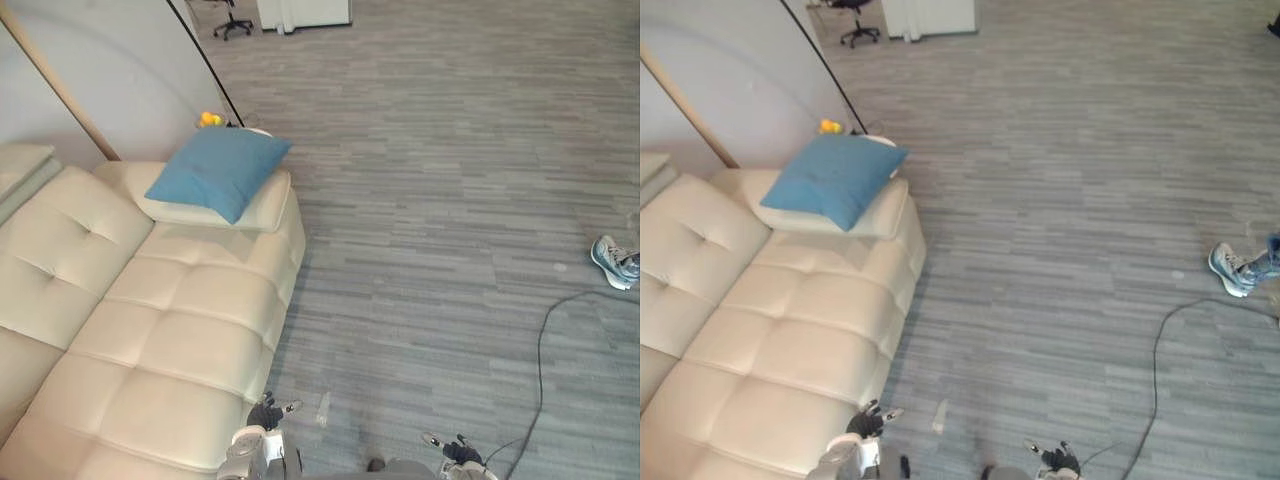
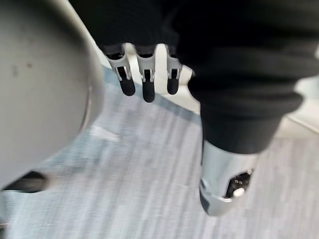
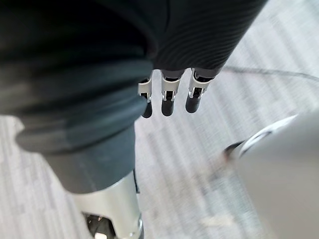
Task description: Pick up cushions and gather them together orderly.
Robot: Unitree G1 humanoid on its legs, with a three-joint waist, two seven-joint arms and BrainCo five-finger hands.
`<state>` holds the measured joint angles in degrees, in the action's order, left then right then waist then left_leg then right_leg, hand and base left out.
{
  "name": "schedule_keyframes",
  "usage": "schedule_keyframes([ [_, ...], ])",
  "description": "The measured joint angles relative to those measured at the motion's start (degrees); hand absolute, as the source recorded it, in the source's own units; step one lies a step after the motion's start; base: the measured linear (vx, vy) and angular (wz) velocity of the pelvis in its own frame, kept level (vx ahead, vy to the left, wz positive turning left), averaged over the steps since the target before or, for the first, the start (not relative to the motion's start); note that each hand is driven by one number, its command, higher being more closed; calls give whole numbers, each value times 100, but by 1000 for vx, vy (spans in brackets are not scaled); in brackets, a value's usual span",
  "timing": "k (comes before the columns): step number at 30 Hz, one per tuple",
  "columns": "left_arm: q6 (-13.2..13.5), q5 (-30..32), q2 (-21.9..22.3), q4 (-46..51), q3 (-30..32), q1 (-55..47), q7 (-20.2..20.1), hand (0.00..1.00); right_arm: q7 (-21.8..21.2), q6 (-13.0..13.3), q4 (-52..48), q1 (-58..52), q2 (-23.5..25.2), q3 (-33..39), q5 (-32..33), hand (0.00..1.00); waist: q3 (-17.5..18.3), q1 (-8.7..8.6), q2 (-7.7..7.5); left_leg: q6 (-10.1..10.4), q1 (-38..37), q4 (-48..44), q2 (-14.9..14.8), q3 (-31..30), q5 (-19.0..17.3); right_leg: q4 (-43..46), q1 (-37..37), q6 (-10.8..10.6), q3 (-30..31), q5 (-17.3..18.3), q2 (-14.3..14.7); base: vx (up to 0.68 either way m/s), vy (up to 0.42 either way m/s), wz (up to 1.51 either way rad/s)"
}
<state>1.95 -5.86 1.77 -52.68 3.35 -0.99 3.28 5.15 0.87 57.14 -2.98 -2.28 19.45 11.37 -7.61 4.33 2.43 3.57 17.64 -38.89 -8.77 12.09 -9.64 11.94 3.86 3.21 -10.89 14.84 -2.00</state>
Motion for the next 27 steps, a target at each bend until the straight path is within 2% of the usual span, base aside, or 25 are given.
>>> schedule_keyframes([
  [1, 0, 0, 3, 18, -1, -3, -2, 0, 0, 0, -3, 12, 0, -1, 0, 0, 0, 4, 0, -1, 23, 364, 68, 24, 13, -66, 56, -22, 6, 8, 4, 329, 16, -10],
  [3, 9, 5, 7, 32, -15, -12, -6, 0, 6, 0, 11, 48, -38, 22, -1, 0, 25, 127, 45, 124, 30, 2490, 463, -93, 517, -483, 384, -168, 141, 94, 127, 411, 60, -24],
  [4, 11, 6, 7, 30, -15, -7, -6, 0, 6, 0, 12, 48, -50, 19, -1, 0, 39, 171, 66, 121, 24, 2666, 470, -92, 620, -535, 438, -198, 173, 112, 159, 621, 186, -51],
  [5, 10, -1, -23, 17, -9, -11, -7, 0, 6, -3, 61, 84, -104, 55, -9, 0, 65, 235, 95, -116, 26, 2887, 523, -182, 1082, -628, 655, -260, 334, 162, 223, 445, 155, -48],
  [6, 10, -2, -60, 11, -4, -9, -7, 0, 4, -8, 97, 105, -92, 62, -9, 0, 102, 252, 84, -249, 1, 2867, 582, -194, 1349, -650, 753, -336, 425, 212, 175, 610, 188, -48],
  [7, 4, 0, -122, -32, -10, -13, -7, 0, 1, -15, 138, 121, -18, 62, -12, 0, 209, 225, -157, -531, -100, 2765, 830, -108, 1164, -549, 779, -449, 591, 282, -105, 643, 176, -33],
  [8, -10, -2, -171, -92, -2, -16, -10, 0, -15, -18, 140, 60, -31, 58, -22, 0, 257, 216, -234, -625, -164, 2577, 973, 10, 863, 78, 579, -555, 942, 338, -308, 643, 176, -22],
  [9, -9, -2, -173, -99, 0, -19, -10, 0, -20, -20, 141, 64, -41, 76, -22, 0, 261, 216, -242, -611, -222, 2527, 1021, 26, 761, 397, 505, -643, 1032, 370, -348, 733, 239, -10],
  [10, -12, -4, -174, -124, -9, -16, -11, 0, -28, -43, 140, 20, -26, 118, -22, 0, 245, 215, -289, -650, -502, 2487, 1148, 93, 529, 1591, 173, -1108, 1212, 372, -492, 565, 189, -3],
  [11, -27, -36, -202, -152, 0, 26, -9, 0, -61, -51, 127, -42, 7, 75, -26, 0, 194, 199, -328, -654, -928, 2538, 1261, 90, 276, 3209, -424, -1571, 1296, 51, -624, 672, 214, -3],
  [12, -62, -41, -214, -167, -1, 22, -11, 0, -75, -56, 128, -46, 11, 43, -26, 0, 186, 196, -314, -654, -1087, 2568, 1268, 81, 207, 3603, -573, -1549, 1282, 41, -635, 515, 137, -2],
  [13, -119, -41, -240, -249, -35, -6, -10, 0, -82, -57, 113, -62, 14, -23, -33, 0, 155, 183, -219, -621, -1579, 2716, 1254, -30, 103, 4196, -895, -1361, 1056, 155, -668, 391, 86, 10],
  [14, -134, -41, -258, -294, -83, -15, -11, 0, -84, -58, 95, -61, 9, -36, -42, 0, 144, 166, -167, -620, -1848, 2895, 1222, -65, 103, 4178, -1019, -1197, 872, 249, -703, 548, 76, 19],
  [15, -145, -53, -291, -336, -175, -48, -5, 0, -100, -39, 65, -50, -22, -17, -70, 0, 171, 121, -70, -620, -2301, 3257, 1072, -110, 103, 3664, -1355, -887, 444, 408, -711, 440, 21, 21],
  [17, -145, -60, -337, -400, -218, -34, -5, 0, -130, -19, 48, -4, -15, 12, -80, 0, 134, 74, -15, -620, -2449, 3331, 943, -231, 102, 2978, -1702, -828, 194, 399, -685, 415, -60, 43],
  [18, -148, -60, -353, -426, -219, -56, -5, 0, -142, -19, 62, 25, -9, 39, -183, 0, 110, -26, -88, -586, -2608, 3391, 828, -419, 78, 1973, -1896, -759, 266, 86, -543, 405, -156, 62],
  [19, -144, -59, -368, -413, -212, -66, -6, 0, -149, -19, 78, 24, 1, 65, -204, 0, 89, -77, -76, -528, -2638, 3391, 791, -496, 41, 1601, -1916, -746, 370, -98, -484, 485, -244, 74],
  [20, -145, -50, -408, -424, -216, -75, -9, 0, -162, -20, 135, 19, 5, 77, -218, 0, 61, -145, -147, -440, -2728, 3396, 757, -639, -89, 924, -1974, -727, 696, -500, -383, 415, -282, 70],
  [21, -143, -32, -452, -444, -208, -71, -13, 0, -173, -11, 218, -25, 0, 171, -194, 0, 38, -176, -261, -234, -2875, 3397, 723, -836, -351, 506, -1963, -679, 1053, -1312, -274, 418, -291, 58],
  [22, -143, -28, -416, -530, -198, -58, -1, 0, -167, -8, 255, 0, -27, 261, -183, 0, 27, -190, -132, -162, -2946, 3396, 607, -923, -432, 549, -1925, -611, 985, -1237, -155, 416, -271, 19],
  [23, -132, 2, -378, -536, -184, -47, -19, 0, -150, -3, 258, 28, -70, 408, -182, 0, 37, -102, -45, -192, -2922, 3280, 519, -1059, -410, 671, -1894, -538, 994, -1032, -50, 362, -258, -1],
  [24, -130, 29, -308, -532, -29, -45, -16, 0, -127, 14, 248, 52, -63, 441, -181, 0, 23, -124, -30, -188, -2819, 2925, 509, -1207, -409, 977, -1924, -467, 874, -716, -97, 343, -256, 5],
  [25, -131, 31, -283, -531, 15, -44, -9, 0, -125, -4, 252, 49, -46, 438, -177, 0, 26, -135, -23, -185, -2741, 2727, 504, -1268, -409, 1072, -1884, -395, 804, -634, -124, 310, -279, 47],
  [26, -130, 49, -253, -500, 27, -50, -9, 0, -109, 28, 214, -20, -11, 466, -118, 0, 41, -172, -21, -159, -2487, 1986, 465, -1383, -415, 1176, -1724, -349, 622, -429, -196, 387, -299, 94],
  [27, -136, 96, -157, -415, 82, -25, -14, 0, -105, 23, 203, -70, -42, 382, -118, 0, 34, -245, -6, 148, -1913, 641, 388, -1433, -256, 1165, -1442, -287, 338, -274, -272, 319, -243, 100],
])
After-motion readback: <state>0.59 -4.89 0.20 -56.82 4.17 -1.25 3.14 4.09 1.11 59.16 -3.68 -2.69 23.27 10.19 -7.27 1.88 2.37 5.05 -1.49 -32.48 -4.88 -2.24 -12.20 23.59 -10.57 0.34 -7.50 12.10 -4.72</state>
